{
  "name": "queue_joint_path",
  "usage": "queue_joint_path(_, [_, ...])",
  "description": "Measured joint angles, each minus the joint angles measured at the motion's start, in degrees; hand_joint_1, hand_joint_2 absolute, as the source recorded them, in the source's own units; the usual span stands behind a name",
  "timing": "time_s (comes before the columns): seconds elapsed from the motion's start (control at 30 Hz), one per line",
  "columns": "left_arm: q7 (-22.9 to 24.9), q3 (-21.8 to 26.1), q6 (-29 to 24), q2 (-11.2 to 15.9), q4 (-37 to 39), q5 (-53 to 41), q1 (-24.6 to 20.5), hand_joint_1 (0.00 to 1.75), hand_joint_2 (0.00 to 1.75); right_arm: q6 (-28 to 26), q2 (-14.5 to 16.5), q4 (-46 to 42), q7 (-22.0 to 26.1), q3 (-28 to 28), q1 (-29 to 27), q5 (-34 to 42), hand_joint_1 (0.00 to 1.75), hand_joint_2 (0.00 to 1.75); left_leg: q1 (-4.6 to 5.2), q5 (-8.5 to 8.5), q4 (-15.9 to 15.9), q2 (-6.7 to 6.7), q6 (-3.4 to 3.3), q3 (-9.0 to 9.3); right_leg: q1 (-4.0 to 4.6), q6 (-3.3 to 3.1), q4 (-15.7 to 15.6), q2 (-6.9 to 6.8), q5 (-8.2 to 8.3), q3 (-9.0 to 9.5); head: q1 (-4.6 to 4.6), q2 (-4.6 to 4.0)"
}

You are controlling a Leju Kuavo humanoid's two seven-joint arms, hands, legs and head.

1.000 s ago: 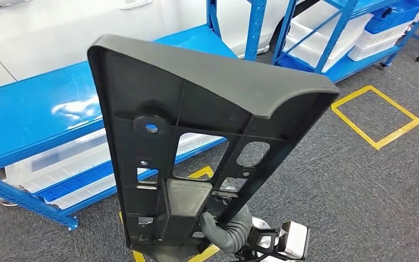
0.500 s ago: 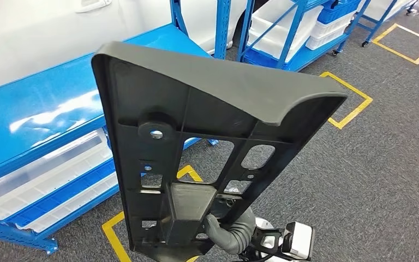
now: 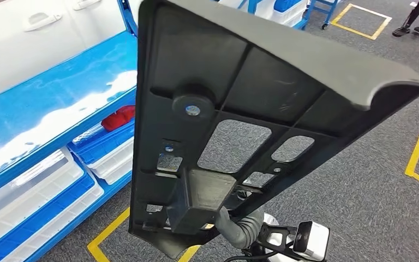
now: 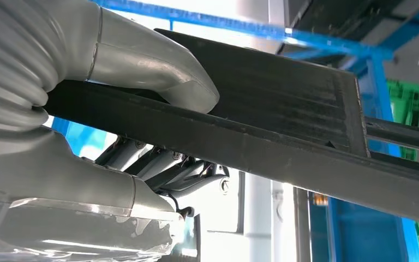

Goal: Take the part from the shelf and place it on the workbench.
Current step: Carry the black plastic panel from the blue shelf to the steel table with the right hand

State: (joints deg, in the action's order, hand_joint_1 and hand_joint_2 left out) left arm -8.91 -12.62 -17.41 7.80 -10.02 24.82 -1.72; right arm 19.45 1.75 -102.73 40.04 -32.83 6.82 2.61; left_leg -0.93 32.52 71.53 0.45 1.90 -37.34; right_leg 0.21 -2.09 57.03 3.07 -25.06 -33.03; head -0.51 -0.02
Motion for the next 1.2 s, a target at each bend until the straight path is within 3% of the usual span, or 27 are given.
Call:
queue_joint_path(0.07, [0.2,0.05,0.08,0.32,0.02,0.14,0.05,0.0,1.75,-0.09,0.27,-0.29,0.01,0.14,-0.13,-0.05,1.75,1.75,-0.3,-3.96,-7.3,-1.53,-0.03,3.2,-0.06,0.38,0.53,1.48,-0.24,-0.06,0.0,0.0])
queue_joint_path(0.1, [0.26,0.06,0.12,0.46,0.04,0.12,0.05,0.0,1.75,-0.23,0.39,-0.45,0.01,0.18,-0.16,-0.19,1.75,1.75,-0.45,-5.03,-10.44,-2.62,-0.15,4.58,-0.05,0.66,0.88,2.18,-0.36,-0.26,0.0,0.0])
queue_joint_path(0.17, [0.28,0.05,0.17,0.62,0.08,-0.13,0.01,0.0,1.75,-0.59,0.52,-0.77,-0.01,0.32,-0.38,-0.4,1.75,1.75,-0.42,-5.23,-13.1,-3.91,-0.57,5.67,-0.09,1.34,1.29,3.31,-0.36,-0.8,0.01,0.0])
queue_joint_path(0.23, [0.2,0.03,0.25,0.65,0.09,-0.4,-0.18,0.0,1.75,-0.8,0.56,-1.1,-0.02,0.75,-0.88,-0.47,1.75,1.75,-0.45,-5.38,-13.43,-2.84,-1.28,5.77,-0.18,2.03,1.32,4.12,-0.18,-1.17,-0.01,0.0])
queue_joint_path(0.3, [0.08,0.01,0.34,0.71,0.09,-0.5,-0.28,0.0,1.75,-0.86,0.56,-1.51,-0.02,1.35,-1.24,-0.65,1.75,1.75,-0.69,-5.67,-13.79,-1.57,-2.08,5.94,-0.05,2.66,3.22,2.11,-1.45,-2.16,0.0,0.0])
queue_joint_path(0.37, [0.2,-0.01,0.36,0.79,0.1,-0.74,-0.17,0.0,1.75,-1.09,0.56,-1.78,0.0,1.67,-1.38,-1.02,1.75,1.75,-0.58,-5.76,-13.96,-0.27,-2.59,5.95,-0.15,3.31,9.65,-1.23,-4.92,-5.27,0.01,0.0])
queue_joint_path(0.43, [0.46,-0.08,0.44,0.79,0.1,-1.06,-0.07,0.0,1.75,-1.94,0.55,-1.79,-0.02,1.71,-1.5,-1.63,1.75,1.75,-0.39,-5.67,-13.94,1.12,-2.74,5.92,-0.5,3.76,16.55,-2.46,-7.49,-8.75,0.01,0.0])
queue_joint_path(0.47, [0.53,-0.14,0.59,0.79,0.1,-1.18,-0.11,0.0,1.75,-2.49,0.53,-1.78,-0.04,1.71,-1.54,-1.97,1.75,1.75,-0.35,-5.59,-13.94,1.78,-2.73,5.96,-0.6,3.84,17.51,-2.65,-7.29,-9.28,0.01,0.0])
queue_joint_path(0.5, [0.56,-0.21,0.83,0.79,0.1,-1.27,-0.19,0.0,1.75,-3.0,0.51,-1.77,-0.05,1.71,-1.53,-2.23,1.75,1.75,-0.32,-5.5,-13.94,2.41,-2.68,6.05,-0.63,3.8,16.14,-2.87,-6.07,-8.61,0.01,0.0])
queue_joint_path(0.53, [0.61,-0.27,1.06,0.78,0.09,-1.32,-0.31,0.0,1.75,-3.36,0.49,-1.77,-0.07,1.71,-1.49,-2.4,1.75,1.75,-0.3,-5.39,-13.94,2.98,-2.58,6.21,-0.57,3.62,12.69,-3.4,-4.15,-6.82,0.01,0.0])
queue_joint_path(0.6, [0.8,-0.34,1.31,0.71,0.09,-1.27,-0.48,0.0,1.75,-3.73,0.45,-1.78,-0.07,1.7,-1.28,-2.58,1.75,1.75,-0.12,-5.07,-13.91,3.96,-2.19,6.58,-0.06,2.8,4.59,-5.69,-1.18,-2.61,0.01,0.0])
queue_joint_path(0.67, [1.01,-0.35,1.34,0.61,0.09,-1.01,-0.59,0.0,1.75,-3.96,0.39,-1.78,-0.05,1.7,-0.94,-2.69,1.75,1.75,0.09,-4.81,-13.93,4.88,-1.65,6.84,0.52,1.95,1.13,-6.79,-0.52,-0.98,0.01,0.0])
queue_joint_path(0.73, [1.0,-0.35,1.56,0.44,0.09,-0.66,-0.77,0.0,1.75,-4.24,0.27,-1.77,-0.05,1.69,-0.71,-2.84,1.75,1.75,0.14,-4.64,-14.13,5.66,-1.03,7.14,0.52,1.31,0.79,-5.55,-0.35,-1.01,0.01,0.0])
queue_joint_path(0.8, [0.84,-0.34,2.04,0.22,0.09,-0.43,-0.85,0.0,1.75,-4.54,0.09,-1.74,-0.05,1.6,-0.42,-3.08,1.75,1.75,0.02,-3.46,-12.87,4.19,-0.51,6.88,0.15,0.67,0.08,-4.42,0.06,-0.68,0.01,0.0])
queue_joint_path(0.87, [0.8,-0.34,2.37,-0.02,0.09,-0.35,-0.76,0.0,1.75,-4.61,-0.07,-1.69,-0.05,1.3,0.12,-3.31,1.75,1.75,-0.17,-0.18,-7.14,1.44,-0.2,4.36,-0.02,0.21,-0.3,-3.31,0.29,-0.47,0.01,0.0])
queue_joint_path(0.93, [1.08,-0.34,2.45,-0.29,0.09,-0.29,-0.61,0.0,1.75,-4.54,-0.25,-1.53,-0.07,0.97,0.51,-3.44,1.75,1.75,-0.23,2.66,0.21,0.28,0.03,0.66,0.03,0.03,-0.21,-1.95,0.3,-0.5,0.01,0.0])
queue_joint_path(0.97, [1.35,-0.34,2.48,-0.45,0.09,-0.25,-0.52,0.0,1.75,-4.5,-0.37,-1.41,-0.08,0.84,0.61,-3.46,1.75,1.75,-0.25,2.63,1.91,0.13,0.12,-0.38,0.04,0.03,-0.12,-1.19,0.28,-0.49,0.01,0.0])
queue_joint_path(1.0, [1.73,-0.34,2.51,-0.62,0.09,-0.2,-0.47,0.0,1.75,-4.46,-0.48,-1.29,-0.08,0.76,0.69,-3.45,1.75,1.75,-0.29,1.39,1.29,0.05,0.17,-0.37,0.02,0.09,0.01,-0.4,0.24,-0.46,0.01,0.0])
queue_joint_path(1.03, [2.16,-0.34,2.54,-0.78,0.09,-0.17,-0.44,0.0,1.75,-4.44,-0.6,-1.21,-0.09,0.69,0.78,-3.44,1.75,1.75,-0.36,-0.71,-1.4,-0.14,0.18,0.62,-0.04,0.21,0.18,0.38,0.16,-0.42,0.01,0.0])
queue_joint_path(1.1, [3.0,-0.34,2.56,-1.02,0.11,-0.14,-0.37,0.0,1.75,-4.64,-0.81,-1.13,-0.08,0.65,0.89,-3.44,1.75,1.75,-0.63,-4.47,-9.09,-1.99,0.08,3.77,-0.07,0.71,0.81,1.8,-0.16,-0.55,0.01,0.0])
queue_joint_path(1.17, [3.77,-0.35,2.57,-1.27,0.15,-0.13,-0.36,0.0,1.75,-4.97,-1.03,-1.1,-0.08,0.63,0.74,-3.54,1.75,1.75,-0.7,-5.45,-12.9,-3.6,-0.33,5.36,-0.08,1.41,1.33,2.97,-0.28,-1.03,0.01,0.0])
queue_joint_path(1.2, [4.09,-0.35,2.58,-1.42,0.16,-0.03,-0.42,0.0,1.75,-5.07,-1.19,-1.09,-0.08,0.63,0.53,-3.59,1.75,1.75,-0.55,-5.27,-13.06,-3.6,-0.65,5.43,-0.13,1.78,1.4,3.49,-0.21,-1.26,0.01,0.0])
